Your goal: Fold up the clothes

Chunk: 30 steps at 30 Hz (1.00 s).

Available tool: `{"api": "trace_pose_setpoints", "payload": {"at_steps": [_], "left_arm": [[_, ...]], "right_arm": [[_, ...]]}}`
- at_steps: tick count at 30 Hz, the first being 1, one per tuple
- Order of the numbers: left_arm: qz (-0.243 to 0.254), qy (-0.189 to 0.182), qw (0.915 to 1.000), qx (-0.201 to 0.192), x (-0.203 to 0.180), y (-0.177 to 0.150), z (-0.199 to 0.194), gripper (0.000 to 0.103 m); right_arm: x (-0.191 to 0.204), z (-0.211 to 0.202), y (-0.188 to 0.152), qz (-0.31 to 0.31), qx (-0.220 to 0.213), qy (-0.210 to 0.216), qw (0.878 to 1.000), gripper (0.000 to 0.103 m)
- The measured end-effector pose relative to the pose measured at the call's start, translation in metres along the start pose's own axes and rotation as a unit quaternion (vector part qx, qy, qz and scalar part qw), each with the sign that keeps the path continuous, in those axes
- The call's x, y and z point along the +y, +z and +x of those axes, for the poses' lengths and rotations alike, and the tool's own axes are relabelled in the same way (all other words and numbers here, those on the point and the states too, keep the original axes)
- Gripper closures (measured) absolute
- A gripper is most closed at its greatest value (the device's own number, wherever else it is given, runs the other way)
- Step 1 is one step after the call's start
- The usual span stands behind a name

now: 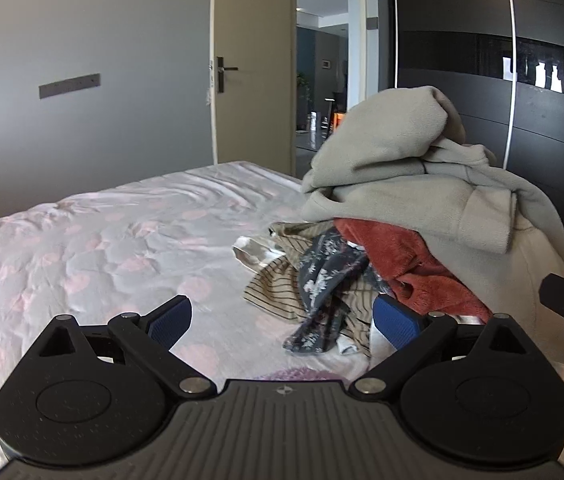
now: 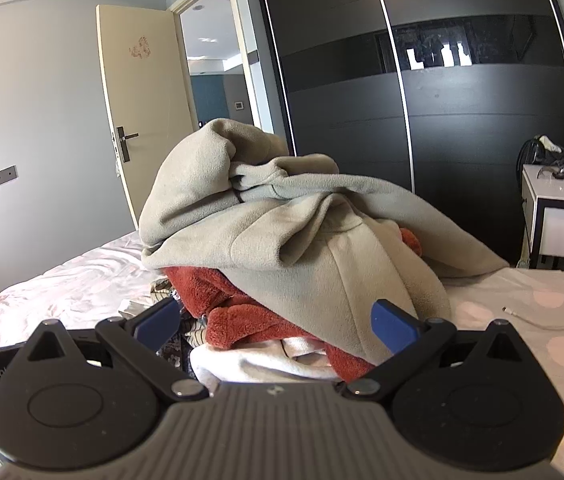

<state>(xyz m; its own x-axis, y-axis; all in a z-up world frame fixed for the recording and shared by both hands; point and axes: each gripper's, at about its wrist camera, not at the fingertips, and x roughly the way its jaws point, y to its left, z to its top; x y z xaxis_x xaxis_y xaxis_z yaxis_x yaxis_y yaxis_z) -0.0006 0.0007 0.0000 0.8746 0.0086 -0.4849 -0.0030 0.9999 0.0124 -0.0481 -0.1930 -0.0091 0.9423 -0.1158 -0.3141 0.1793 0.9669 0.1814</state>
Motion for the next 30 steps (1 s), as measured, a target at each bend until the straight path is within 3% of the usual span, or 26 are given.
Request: {"api": "trace_pose_setpoints", "payload": {"at_steps": [7, 9, 30], "left_arm": [[0.007, 0.008, 0.9999, 0.001, 0.002, -0.001, -0.002, 0.004], [0.009, 0.01, 0.9999, 0.001, 0.003, -0.001, -0.002, 0.004], [0.018, 0.019, 0.9996, 0.013, 0.004, -0.005, -0.002, 0.006]], "right_arm": [[0.015, 0.002, -0.008, -0.019, 0.001, -0.005, 1.0, 0.001], [0.003, 0.003, -0.002, -0.001, 0.008, 0.005, 1.0, 0.001], [0.01, 0.008, -0.008, -0.026, 0.024, 0.008, 0.999, 0.001]]}}
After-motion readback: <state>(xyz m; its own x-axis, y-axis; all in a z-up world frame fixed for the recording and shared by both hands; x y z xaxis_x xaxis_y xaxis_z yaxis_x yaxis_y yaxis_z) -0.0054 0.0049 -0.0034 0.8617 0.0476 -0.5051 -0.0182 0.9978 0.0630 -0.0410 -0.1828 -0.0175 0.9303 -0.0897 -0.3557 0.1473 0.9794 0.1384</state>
